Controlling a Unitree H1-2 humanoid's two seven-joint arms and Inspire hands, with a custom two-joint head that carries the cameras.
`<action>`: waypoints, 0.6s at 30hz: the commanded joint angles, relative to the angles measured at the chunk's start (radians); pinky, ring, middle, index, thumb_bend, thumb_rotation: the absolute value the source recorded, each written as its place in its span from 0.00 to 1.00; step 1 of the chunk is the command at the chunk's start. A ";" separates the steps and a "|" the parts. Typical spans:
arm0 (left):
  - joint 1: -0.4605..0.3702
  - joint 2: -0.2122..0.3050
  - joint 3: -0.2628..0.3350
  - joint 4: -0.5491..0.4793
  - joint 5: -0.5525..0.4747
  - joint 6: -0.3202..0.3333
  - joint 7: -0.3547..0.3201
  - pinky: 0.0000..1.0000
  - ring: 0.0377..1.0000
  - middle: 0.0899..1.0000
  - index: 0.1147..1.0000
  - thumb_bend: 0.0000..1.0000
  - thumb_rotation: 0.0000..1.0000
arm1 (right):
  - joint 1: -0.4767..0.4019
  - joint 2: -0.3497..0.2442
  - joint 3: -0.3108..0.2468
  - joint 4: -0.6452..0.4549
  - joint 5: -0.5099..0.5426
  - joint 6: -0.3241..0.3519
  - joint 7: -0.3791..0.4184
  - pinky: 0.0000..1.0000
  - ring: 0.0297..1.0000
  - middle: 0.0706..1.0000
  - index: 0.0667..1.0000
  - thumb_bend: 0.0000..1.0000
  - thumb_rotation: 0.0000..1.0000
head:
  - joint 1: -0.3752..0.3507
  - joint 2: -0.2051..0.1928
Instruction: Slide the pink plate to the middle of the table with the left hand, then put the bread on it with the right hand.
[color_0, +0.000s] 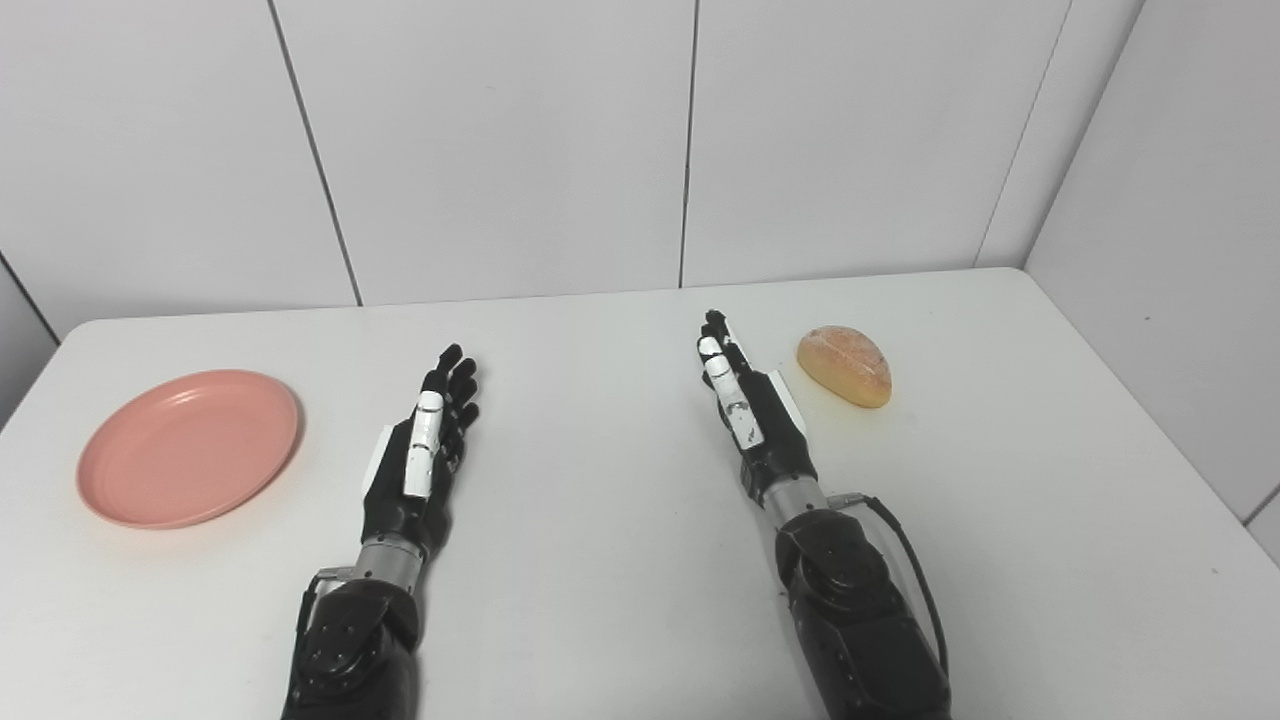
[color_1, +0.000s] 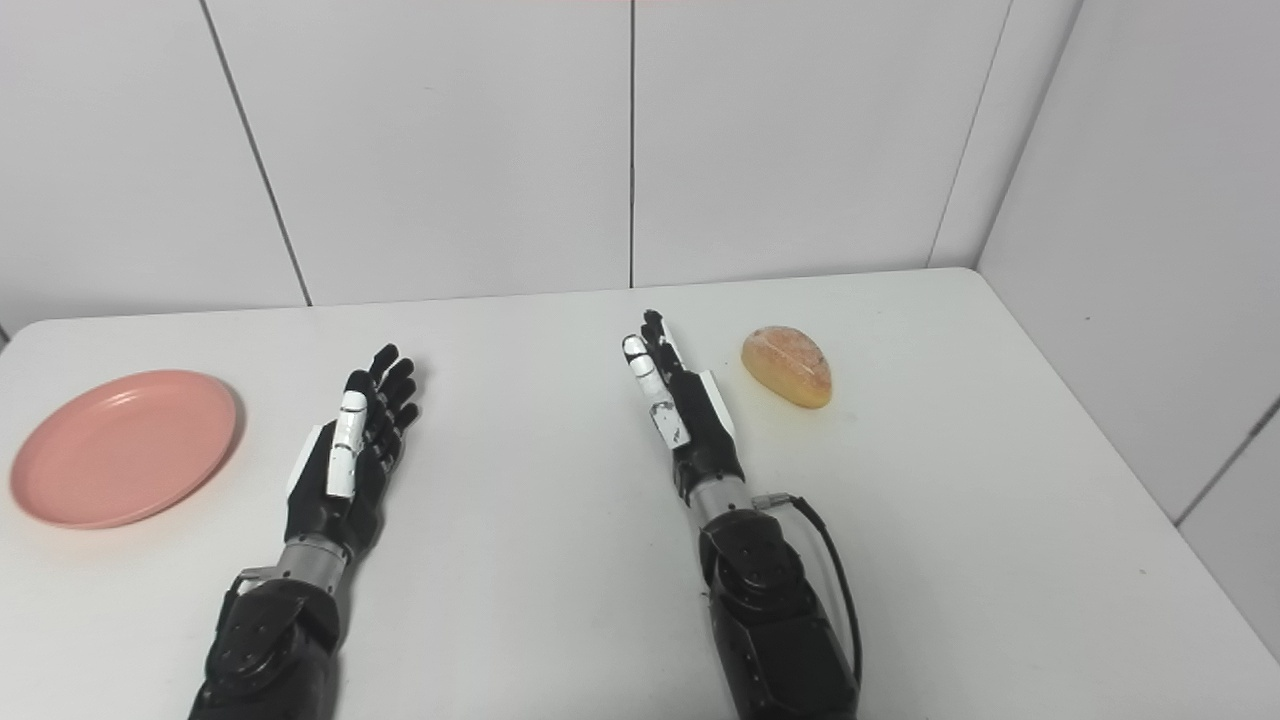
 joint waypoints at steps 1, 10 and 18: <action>-0.012 -0.001 -0.008 0.003 0.017 -0.044 0.000 1.00 1.00 0.99 0.97 0.53 1.00 | -0.039 -0.003 0.000 -0.008 -0.013 -0.042 -0.005 1.00 1.00 1.00 1.00 0.65 0.96 | 0.001 -0.001; -0.011 -0.001 -0.018 0.014 0.031 -0.053 -0.007 1.00 1.00 1.00 0.99 0.55 1.00 | -0.045 0.000 -0.003 0.054 -0.004 -0.093 0.010 1.00 1.00 1.00 1.00 0.62 0.97 | 0.003 0.002; -0.011 0.001 -0.025 0.014 0.029 -0.046 -0.019 1.00 1.00 1.00 1.00 0.56 1.00 | -0.045 -0.002 -0.004 0.052 0.003 -0.085 0.014 1.00 1.00 1.00 1.00 0.62 0.98 | 0.003 0.004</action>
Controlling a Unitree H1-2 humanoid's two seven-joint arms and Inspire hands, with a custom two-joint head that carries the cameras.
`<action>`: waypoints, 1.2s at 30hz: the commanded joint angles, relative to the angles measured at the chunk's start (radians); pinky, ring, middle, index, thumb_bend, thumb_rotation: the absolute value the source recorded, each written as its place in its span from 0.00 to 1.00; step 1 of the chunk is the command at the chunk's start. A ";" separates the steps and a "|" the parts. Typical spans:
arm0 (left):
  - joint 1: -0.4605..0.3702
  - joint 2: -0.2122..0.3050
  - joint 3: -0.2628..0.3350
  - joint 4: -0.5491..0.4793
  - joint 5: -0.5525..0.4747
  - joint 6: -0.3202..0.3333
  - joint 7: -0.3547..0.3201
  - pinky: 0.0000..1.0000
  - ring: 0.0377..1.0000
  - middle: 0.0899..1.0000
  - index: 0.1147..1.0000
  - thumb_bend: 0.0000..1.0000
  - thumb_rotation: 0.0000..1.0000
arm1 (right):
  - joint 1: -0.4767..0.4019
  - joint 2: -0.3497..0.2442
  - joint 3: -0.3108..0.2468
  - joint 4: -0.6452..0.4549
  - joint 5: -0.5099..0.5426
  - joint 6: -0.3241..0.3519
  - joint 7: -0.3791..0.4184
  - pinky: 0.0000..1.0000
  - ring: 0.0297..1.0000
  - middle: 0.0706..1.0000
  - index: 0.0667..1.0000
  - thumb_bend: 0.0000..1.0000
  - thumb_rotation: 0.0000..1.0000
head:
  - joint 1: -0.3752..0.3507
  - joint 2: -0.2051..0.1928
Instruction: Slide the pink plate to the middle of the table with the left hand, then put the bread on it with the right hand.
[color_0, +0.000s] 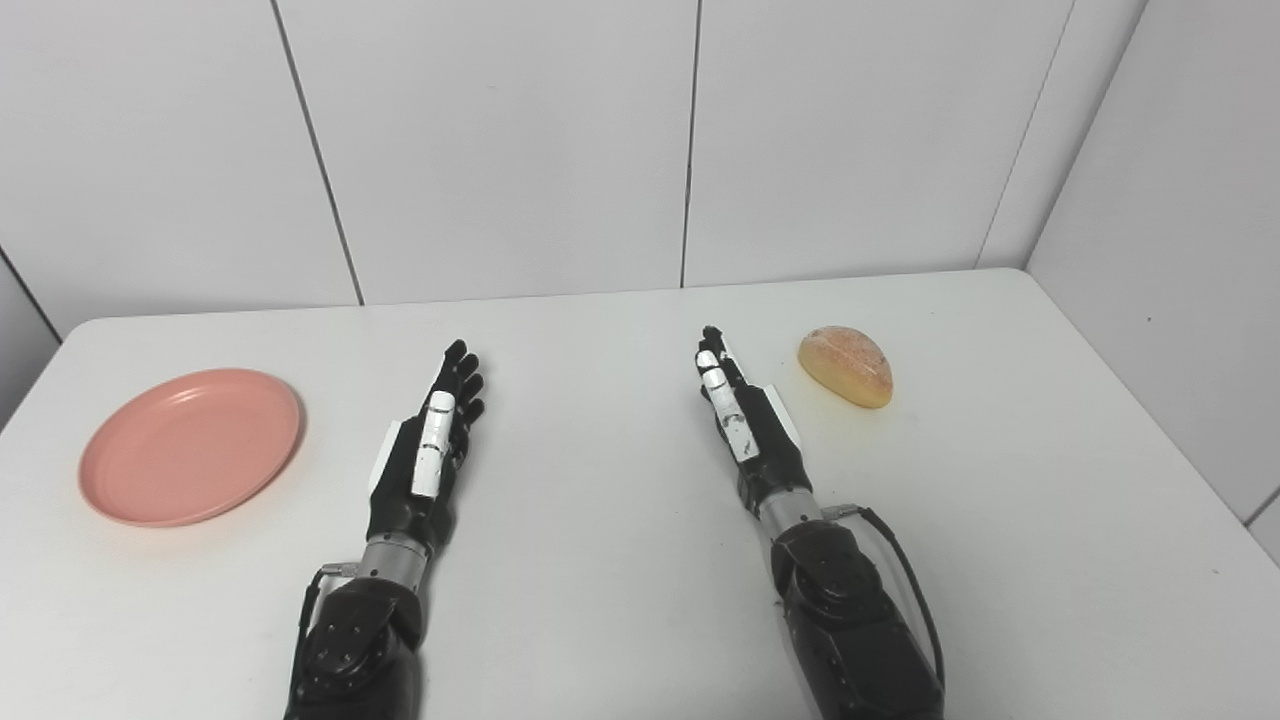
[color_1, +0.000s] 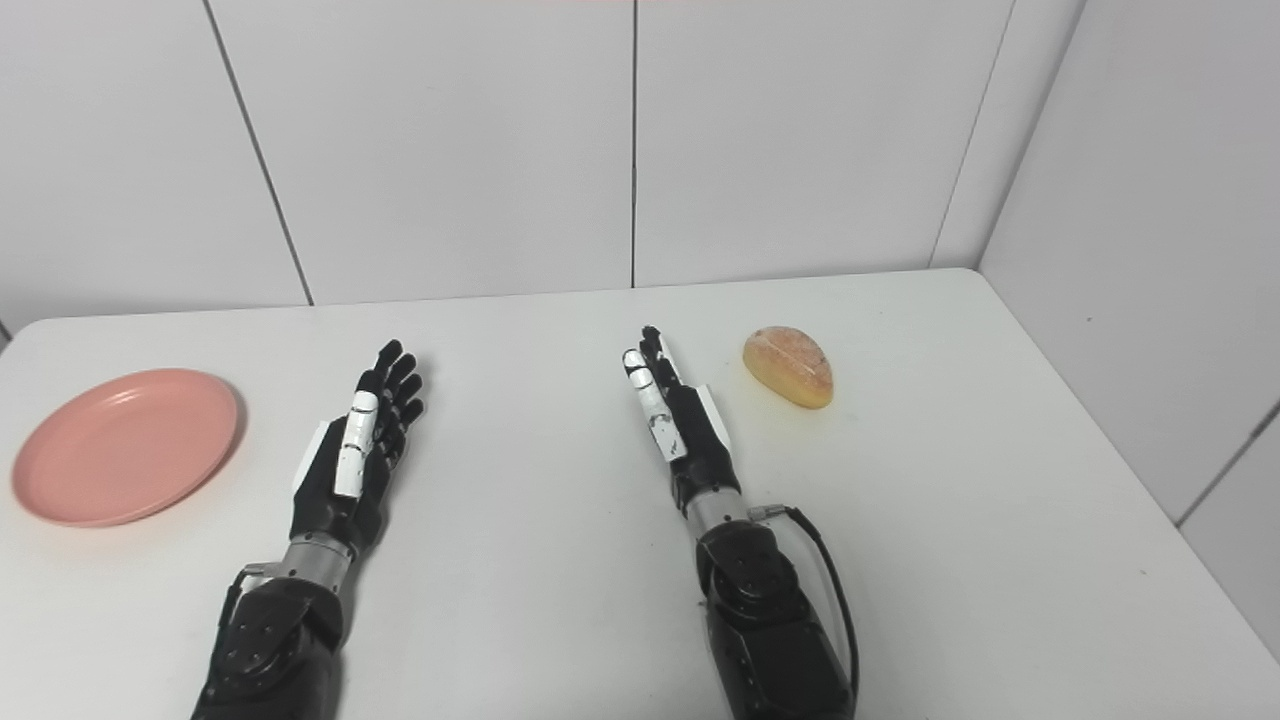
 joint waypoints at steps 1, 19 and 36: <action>-0.010 -0.001 -0.007 0.008 0.001 -0.011 -0.011 1.00 1.00 1.00 1.00 0.56 1.00 | -0.039 -0.003 -0.003 -0.010 0.002 -0.027 0.008 1.00 1.00 1.00 1.00 0.62 0.98 | 0.001 0.000; -0.014 0.001 -0.042 0.008 0.022 0.013 -0.006 1.00 1.00 1.00 1.00 0.55 1.00 | -0.010 -0.015 0.002 -0.066 -0.008 -0.019 0.009 1.00 1.00 1.00 1.00 0.63 0.99 | 0.166 -0.015; -0.056 -0.059 -0.017 0.027 0.127 0.018 0.148 1.00 1.00 1.00 1.00 0.60 1.00 | 0.031 -0.078 -0.067 -0.077 0.105 0.000 0.084 1.00 1.00 1.00 1.00 0.59 0.88 | 0.449 -0.102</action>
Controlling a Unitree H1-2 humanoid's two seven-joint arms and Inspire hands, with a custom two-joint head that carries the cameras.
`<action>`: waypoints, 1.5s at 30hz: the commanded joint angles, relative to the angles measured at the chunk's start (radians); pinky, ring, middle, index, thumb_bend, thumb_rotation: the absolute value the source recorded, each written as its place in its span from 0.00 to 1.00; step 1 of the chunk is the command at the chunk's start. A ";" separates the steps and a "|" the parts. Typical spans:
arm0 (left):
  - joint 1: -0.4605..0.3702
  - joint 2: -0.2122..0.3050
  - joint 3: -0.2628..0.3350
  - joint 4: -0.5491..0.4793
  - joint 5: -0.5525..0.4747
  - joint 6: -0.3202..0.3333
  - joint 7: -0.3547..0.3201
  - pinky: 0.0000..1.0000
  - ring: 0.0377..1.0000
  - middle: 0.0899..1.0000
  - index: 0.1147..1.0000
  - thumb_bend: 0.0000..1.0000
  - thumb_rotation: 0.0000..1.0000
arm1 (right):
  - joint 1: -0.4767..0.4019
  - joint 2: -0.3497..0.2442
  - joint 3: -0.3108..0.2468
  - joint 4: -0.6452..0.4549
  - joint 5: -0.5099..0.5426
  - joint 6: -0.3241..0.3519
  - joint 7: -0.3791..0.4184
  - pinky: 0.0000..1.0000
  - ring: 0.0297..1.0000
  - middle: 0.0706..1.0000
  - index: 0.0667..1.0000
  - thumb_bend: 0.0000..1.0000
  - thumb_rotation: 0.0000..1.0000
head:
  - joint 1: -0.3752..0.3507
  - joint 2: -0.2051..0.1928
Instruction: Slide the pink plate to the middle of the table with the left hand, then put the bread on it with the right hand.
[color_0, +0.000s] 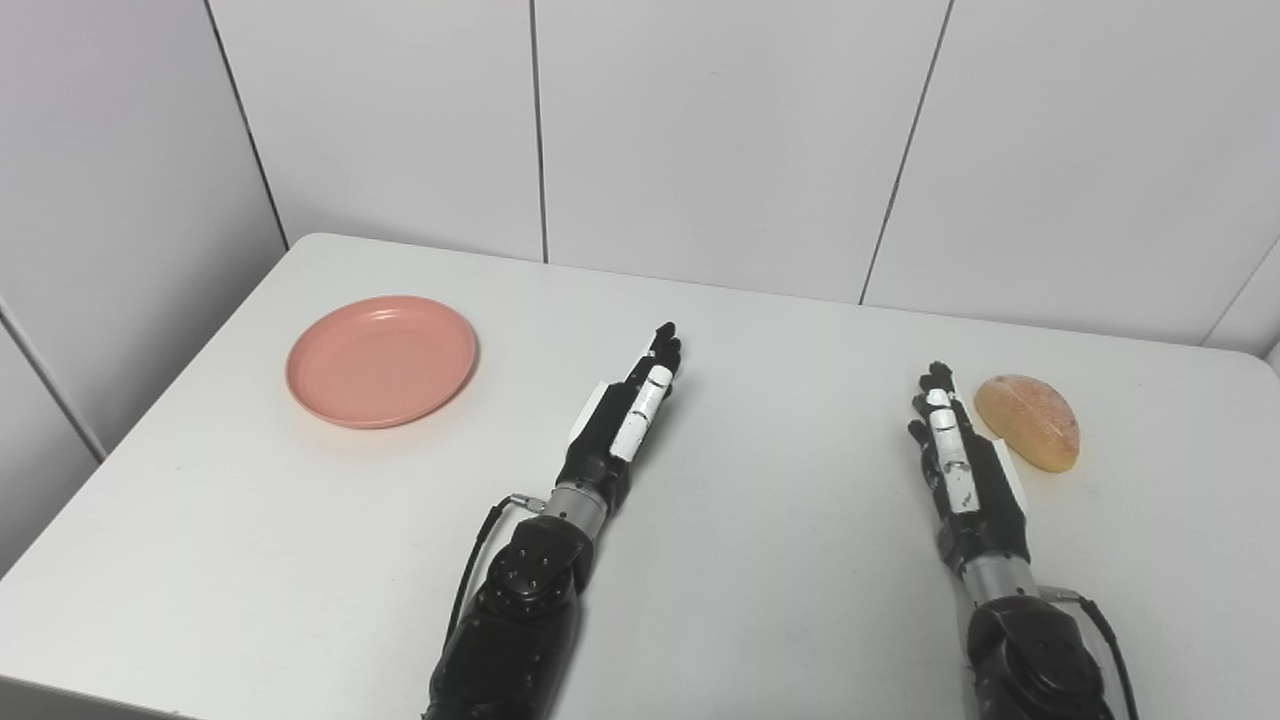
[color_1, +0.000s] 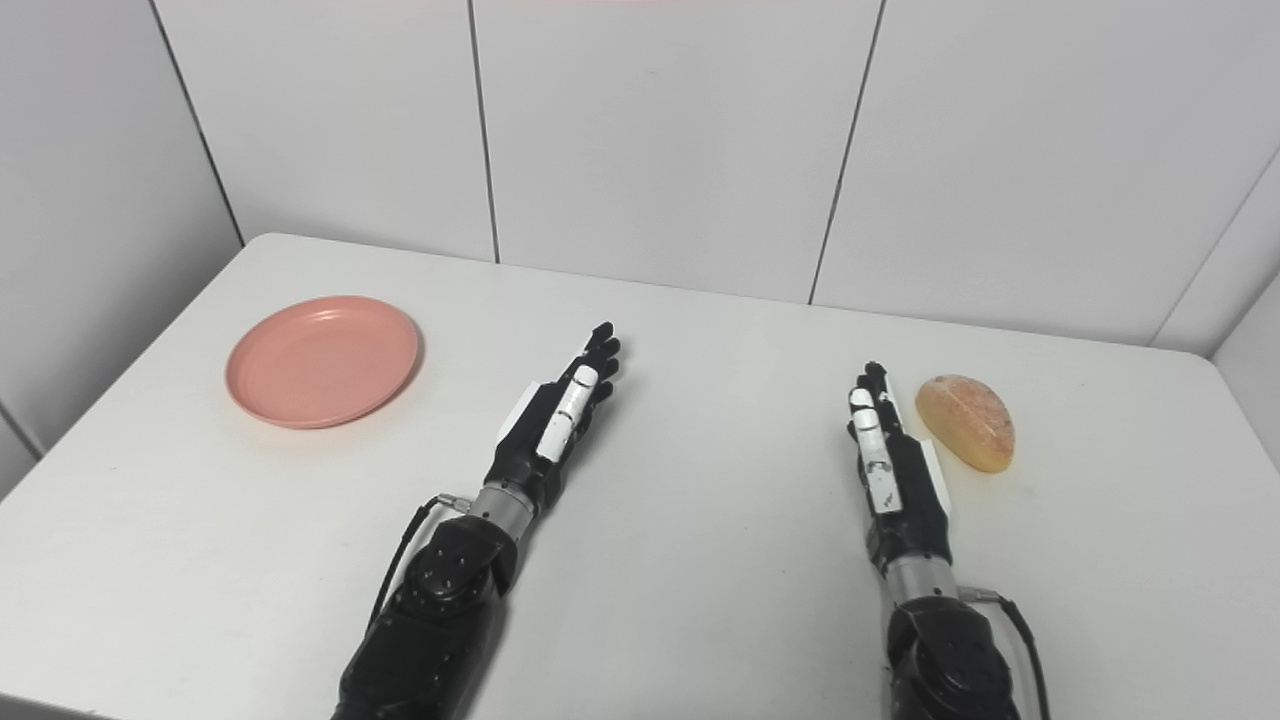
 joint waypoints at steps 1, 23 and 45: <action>-0.031 -0.002 0.017 -0.014 0.015 0.008 0.039 1.00 1.00 1.00 1.00 0.61 1.00 | -0.022 -0.003 -0.009 -0.005 0.017 -0.021 0.009 1.00 1.00 1.00 1.00 0.58 0.87 | 0.000 0.001; -0.113 0.076 0.121 -0.028 -0.035 -0.021 0.064 1.00 1.00 1.00 1.00 0.66 1.00 | -0.033 -0.043 -0.004 0.073 0.022 -0.070 0.084 1.00 1.00 1.00 1.00 0.69 0.96 | 0.103 -0.058; -0.146 0.204 0.267 -0.075 -0.049 -0.062 0.173 0.96 0.92 0.91 0.90 0.69 1.00 | -0.018 -0.043 -0.027 0.052 0.049 -0.101 0.085 1.00 1.00 1.00 1.00 0.63 0.87 | 0.139 -0.077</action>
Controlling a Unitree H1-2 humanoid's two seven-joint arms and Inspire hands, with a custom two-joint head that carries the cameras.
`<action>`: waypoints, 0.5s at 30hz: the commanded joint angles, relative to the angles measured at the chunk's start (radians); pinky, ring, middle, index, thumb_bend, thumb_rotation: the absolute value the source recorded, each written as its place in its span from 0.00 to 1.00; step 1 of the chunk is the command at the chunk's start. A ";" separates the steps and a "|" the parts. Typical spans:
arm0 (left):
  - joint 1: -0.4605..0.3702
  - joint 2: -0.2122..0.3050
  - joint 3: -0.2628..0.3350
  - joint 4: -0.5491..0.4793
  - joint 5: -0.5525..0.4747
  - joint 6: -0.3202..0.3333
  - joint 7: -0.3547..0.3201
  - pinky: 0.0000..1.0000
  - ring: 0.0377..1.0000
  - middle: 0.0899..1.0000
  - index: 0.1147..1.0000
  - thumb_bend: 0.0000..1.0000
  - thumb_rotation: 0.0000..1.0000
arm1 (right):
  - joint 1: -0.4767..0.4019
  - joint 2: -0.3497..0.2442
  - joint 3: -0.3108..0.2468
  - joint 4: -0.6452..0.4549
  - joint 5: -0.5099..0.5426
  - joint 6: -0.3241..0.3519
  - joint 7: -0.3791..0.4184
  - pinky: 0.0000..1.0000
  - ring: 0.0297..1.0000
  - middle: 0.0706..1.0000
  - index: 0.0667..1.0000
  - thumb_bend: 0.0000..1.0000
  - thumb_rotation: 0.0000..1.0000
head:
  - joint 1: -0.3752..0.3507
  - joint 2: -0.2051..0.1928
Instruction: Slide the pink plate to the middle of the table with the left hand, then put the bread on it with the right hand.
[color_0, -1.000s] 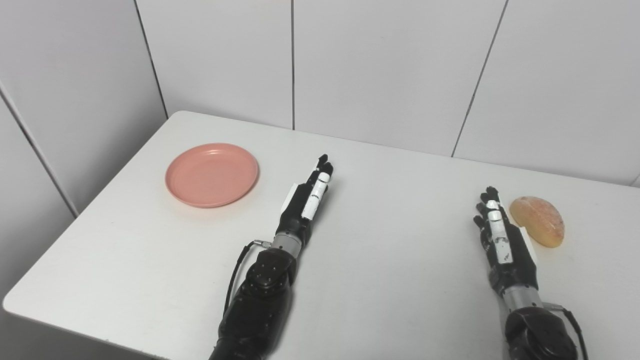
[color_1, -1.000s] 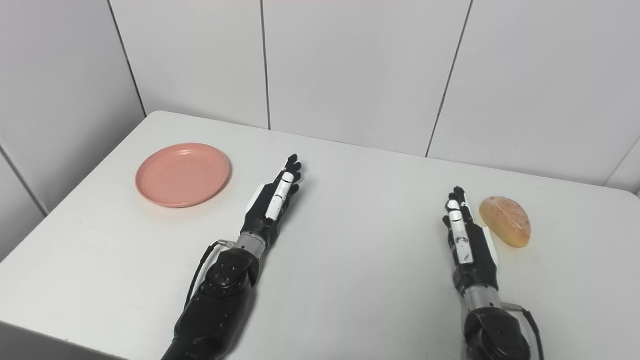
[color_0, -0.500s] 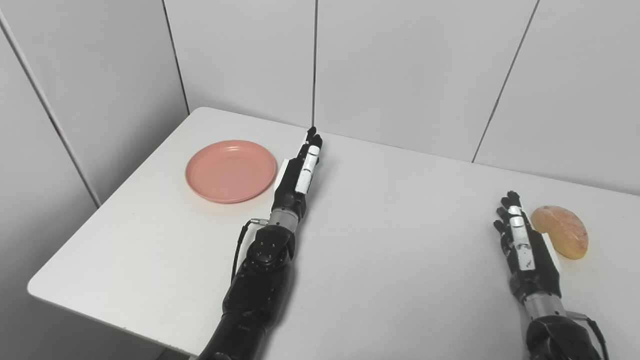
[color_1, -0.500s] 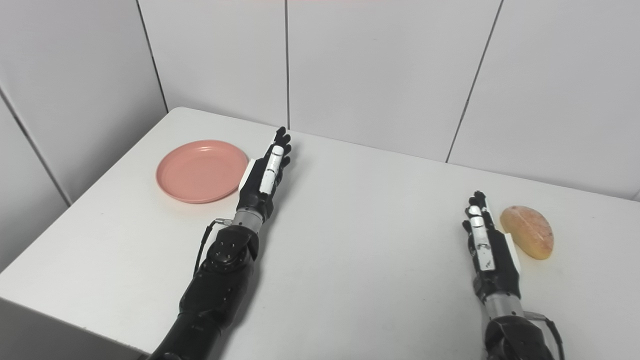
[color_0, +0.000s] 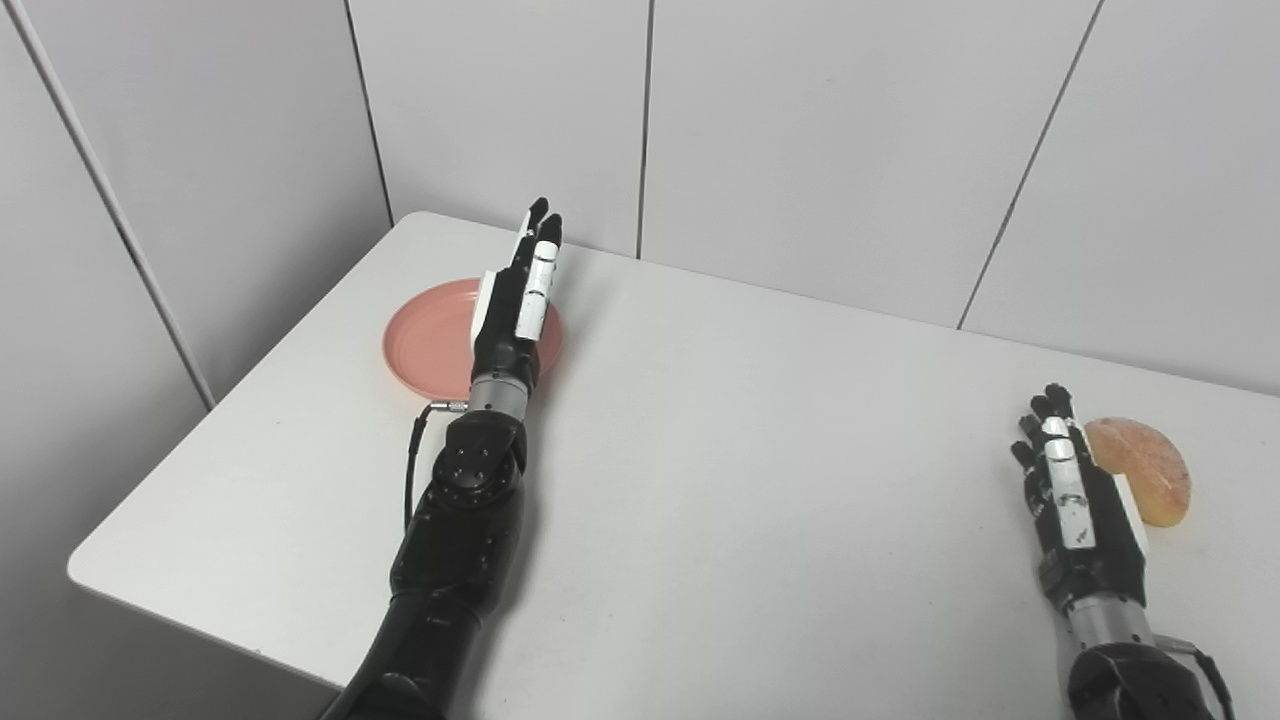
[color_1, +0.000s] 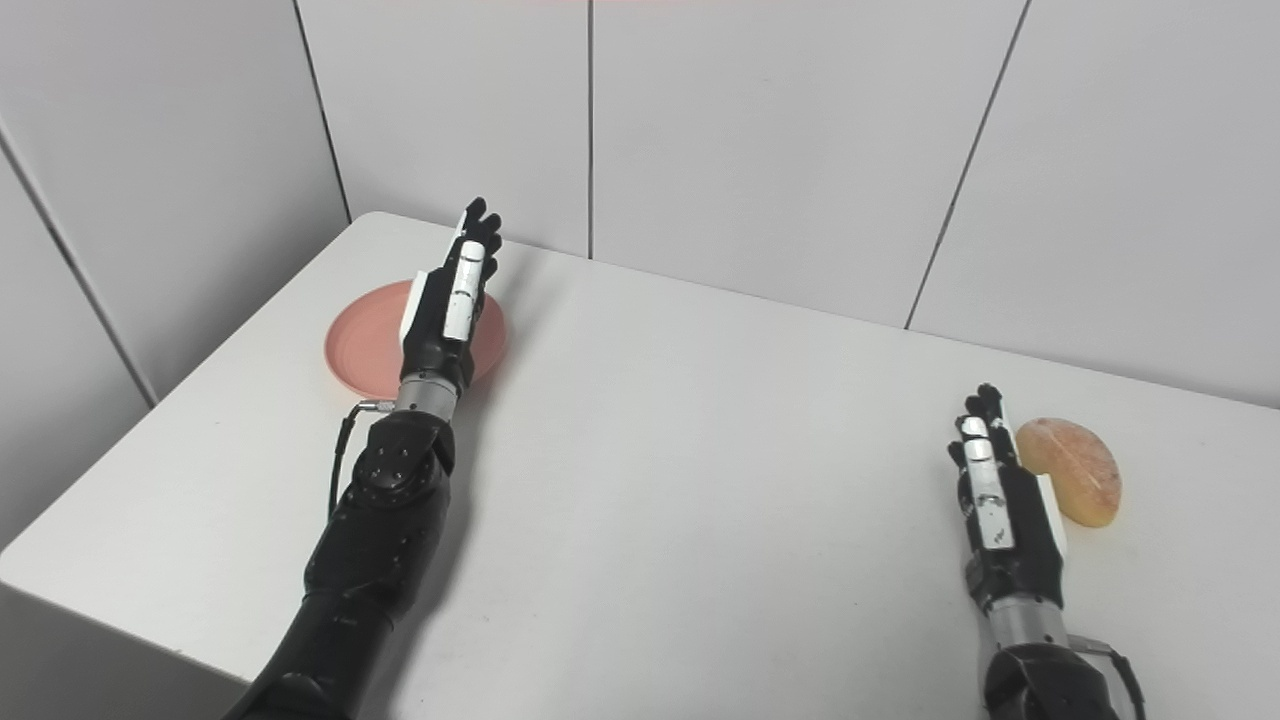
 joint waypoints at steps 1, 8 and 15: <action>-0.060 0.031 0.020 -0.056 -0.007 -0.005 0.031 0.95 0.92 0.90 0.89 0.69 1.00 | 0.011 -0.002 -0.008 -0.007 0.007 -0.045 0.000 1.00 1.00 1.00 1.00 0.63 0.85 | 0.003 0.001; -0.057 0.061 0.067 -0.097 0.012 0.035 0.096 0.90 0.85 0.84 0.83 0.70 1.00 | 0.012 0.001 -0.017 -0.013 0.015 -0.043 -0.005 1.00 1.00 1.00 1.00 0.63 0.82 | 0.016 -0.004; -0.043 0.095 0.110 -0.119 0.009 0.100 0.139 0.90 0.83 0.80 0.80 0.70 1.00 | 0.014 0.003 -0.024 -0.020 0.028 -0.027 -0.001 1.00 1.00 1.00 1.00 0.63 0.80 | 0.023 -0.007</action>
